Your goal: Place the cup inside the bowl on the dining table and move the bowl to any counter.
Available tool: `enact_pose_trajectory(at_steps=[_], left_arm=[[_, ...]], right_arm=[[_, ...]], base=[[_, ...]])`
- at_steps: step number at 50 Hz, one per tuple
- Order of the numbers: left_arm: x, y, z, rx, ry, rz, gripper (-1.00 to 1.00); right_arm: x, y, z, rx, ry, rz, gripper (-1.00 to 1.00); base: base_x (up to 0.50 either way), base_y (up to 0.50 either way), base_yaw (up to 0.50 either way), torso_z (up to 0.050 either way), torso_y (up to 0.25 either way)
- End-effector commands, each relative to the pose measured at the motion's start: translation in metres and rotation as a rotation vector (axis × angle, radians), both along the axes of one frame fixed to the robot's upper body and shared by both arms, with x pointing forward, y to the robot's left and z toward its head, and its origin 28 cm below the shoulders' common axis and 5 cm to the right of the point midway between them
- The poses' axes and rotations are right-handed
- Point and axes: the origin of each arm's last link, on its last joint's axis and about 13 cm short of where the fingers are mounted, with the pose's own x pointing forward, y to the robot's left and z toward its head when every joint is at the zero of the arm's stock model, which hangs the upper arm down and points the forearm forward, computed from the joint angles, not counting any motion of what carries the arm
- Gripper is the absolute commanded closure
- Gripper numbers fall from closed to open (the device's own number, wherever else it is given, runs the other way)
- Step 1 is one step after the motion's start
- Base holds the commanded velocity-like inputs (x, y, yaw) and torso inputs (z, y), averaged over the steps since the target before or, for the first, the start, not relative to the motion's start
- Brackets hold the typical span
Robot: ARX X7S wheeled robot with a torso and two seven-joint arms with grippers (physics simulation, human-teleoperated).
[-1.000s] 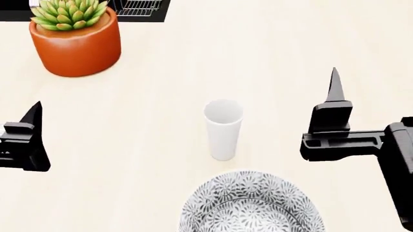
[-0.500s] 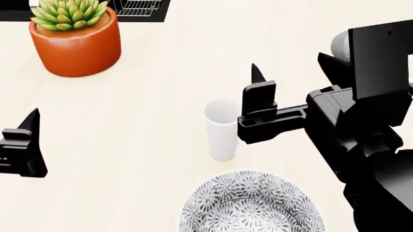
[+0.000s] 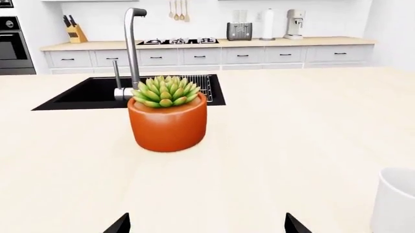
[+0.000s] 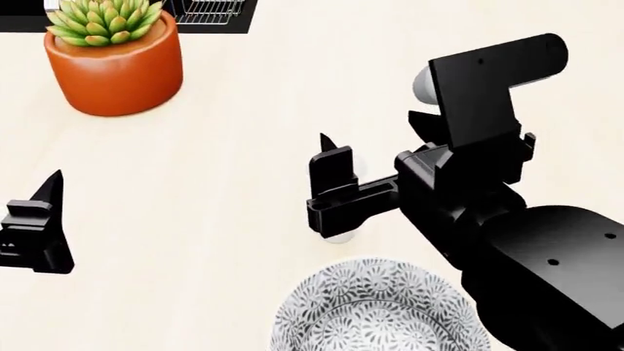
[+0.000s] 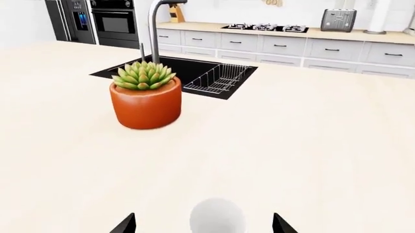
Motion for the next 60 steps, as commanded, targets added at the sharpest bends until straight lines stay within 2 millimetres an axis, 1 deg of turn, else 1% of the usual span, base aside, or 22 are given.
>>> enact_pose_trajectory(at_steps=[1,8,14,17,19,20,23,29,35,39,45,50,56,60], left_arm=[[0.001,0.000,-0.001,-0.015,0.002,-0.002,-1.00],[0.001,0.000,-0.002,-0.013,0.009,-0.006,-1.00],[0.002,-0.001,-0.004,-0.010,0.013,-0.008,-1.00],[0.005,-0.006,-0.005,-0.008,0.015,-0.007,-1.00],[0.006,-0.007,-0.005,-0.008,0.015,-0.007,-1.00],[0.009,-0.011,-0.006,-0.006,0.015,-0.008,-1.00],[0.009,-0.011,-0.008,-0.007,0.019,-0.007,-1.00],[0.005,-0.004,-0.007,-0.008,0.020,-0.005,-1.00],[0.013,-0.013,-0.010,-0.010,0.023,-0.002,-1.00],[0.008,-0.007,-0.010,-0.012,0.023,0.001,-1.00],[0.008,-0.006,-0.010,-0.012,0.025,0.001,-1.00],[0.004,-0.001,-0.009,-0.012,0.025,0.001,-1.00],[-0.001,0.005,-0.010,-0.014,0.029,0.001,-1.00],[0.000,0.005,-0.010,-0.014,0.030,0.003,-1.00]], right_arm=[[0.008,0.002,-0.008,-0.011,0.033,-0.008,-1.00],[0.011,0.001,-0.015,-0.008,0.058,-0.018,-1.00],[0.020,0.000,-0.027,0.011,0.083,-0.037,-1.00],[0.027,0.000,-0.033,0.019,0.097,-0.040,-1.00],[0.028,0.001,-0.033,0.018,0.099,-0.040,-1.00],[0.031,0.002,-0.035,0.011,0.102,-0.036,-1.00],[0.038,0.005,-0.035,0.013,0.100,-0.031,-1.00],[0.051,0.008,-0.037,0.016,0.111,-0.029,-1.00],[0.062,0.010,-0.040,0.018,0.125,-0.029,-1.00],[0.068,0.013,-0.043,0.017,0.140,-0.023,-1.00],[0.076,0.016,-0.045,0.018,0.154,-0.013,-1.00],[0.078,0.018,-0.045,0.016,0.156,-0.006,-1.00],[0.083,0.018,-0.049,0.017,0.166,-0.020,-1.00],[0.085,0.020,-0.053,0.018,0.179,-0.015,-1.00]], base=[[0.00,0.00,0.00,0.000,0.000],[0.00,0.00,0.00,0.000,0.000],[0.00,0.00,0.00,0.000,0.000],[0.00,0.00,0.00,0.000,0.000],[0.00,0.00,0.00,0.000,0.000],[0.00,0.00,0.00,0.000,0.000],[0.00,0.00,0.00,0.000,0.000],[0.00,0.00,0.00,0.000,0.000],[0.00,0.00,0.00,0.000,0.000],[0.00,0.00,0.00,0.000,0.000],[0.00,0.00,0.00,0.000,0.000],[0.00,0.00,0.00,0.000,0.000],[0.00,0.00,0.00,0.000,0.000],[0.00,0.00,0.00,0.000,0.000]])
